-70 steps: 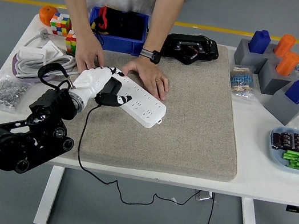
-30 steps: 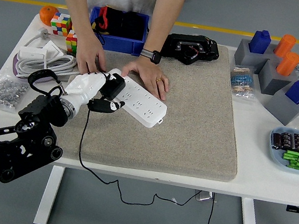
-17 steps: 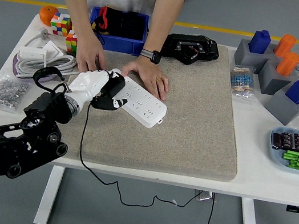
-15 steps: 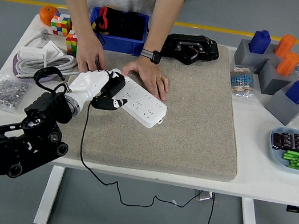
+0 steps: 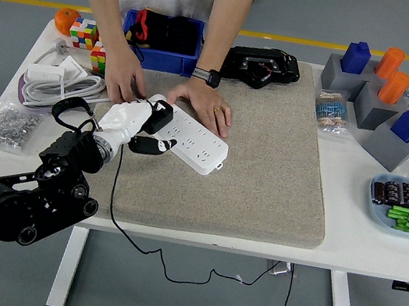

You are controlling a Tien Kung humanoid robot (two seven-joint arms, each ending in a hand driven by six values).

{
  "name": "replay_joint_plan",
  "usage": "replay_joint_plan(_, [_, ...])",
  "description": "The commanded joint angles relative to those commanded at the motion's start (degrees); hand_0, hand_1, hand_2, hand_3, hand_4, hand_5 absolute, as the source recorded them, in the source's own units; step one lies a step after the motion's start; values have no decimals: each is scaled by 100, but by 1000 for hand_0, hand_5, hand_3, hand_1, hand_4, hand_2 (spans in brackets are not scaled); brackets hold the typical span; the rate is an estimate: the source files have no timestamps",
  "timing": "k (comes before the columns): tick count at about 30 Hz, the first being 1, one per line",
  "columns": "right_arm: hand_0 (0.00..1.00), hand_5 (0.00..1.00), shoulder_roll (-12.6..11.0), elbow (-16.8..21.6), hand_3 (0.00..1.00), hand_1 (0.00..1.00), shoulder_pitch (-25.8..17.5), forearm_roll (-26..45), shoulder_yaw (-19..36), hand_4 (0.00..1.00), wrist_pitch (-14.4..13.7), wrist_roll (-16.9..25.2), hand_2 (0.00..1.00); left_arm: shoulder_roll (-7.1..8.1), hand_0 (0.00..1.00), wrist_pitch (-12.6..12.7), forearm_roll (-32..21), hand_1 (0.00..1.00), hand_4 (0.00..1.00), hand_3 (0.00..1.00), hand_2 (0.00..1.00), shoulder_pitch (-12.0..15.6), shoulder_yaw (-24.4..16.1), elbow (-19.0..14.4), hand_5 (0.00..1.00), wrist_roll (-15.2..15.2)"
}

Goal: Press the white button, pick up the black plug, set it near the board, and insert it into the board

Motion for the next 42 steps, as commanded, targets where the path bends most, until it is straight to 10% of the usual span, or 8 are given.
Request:
replay_joint_plan(19, [683, 182, -29, 7, 558, 606, 16, 15, -8, 614, -2, 4, 594, 238, 847, 234, 107, 877, 789, 770, 824, 711, -1935, -1268, 494, -364])
replay_joint_plan(31, [683, 183, -42, 6, 559, 606, 9, 51, -16, 615, 7, -5, 595, 161, 843, 231, 223, 871, 786, 759, 815, 1501, -2889, -1314, 484, -551])
replay_joint_plan(42, [683, 185, -15, 8, 562, 608, -57, 52, 71, 620, 11, -12, 596, 437, 846, -955, 207, 878, 778, 764, 820, 1422, -3084, -1184, 473, 411])
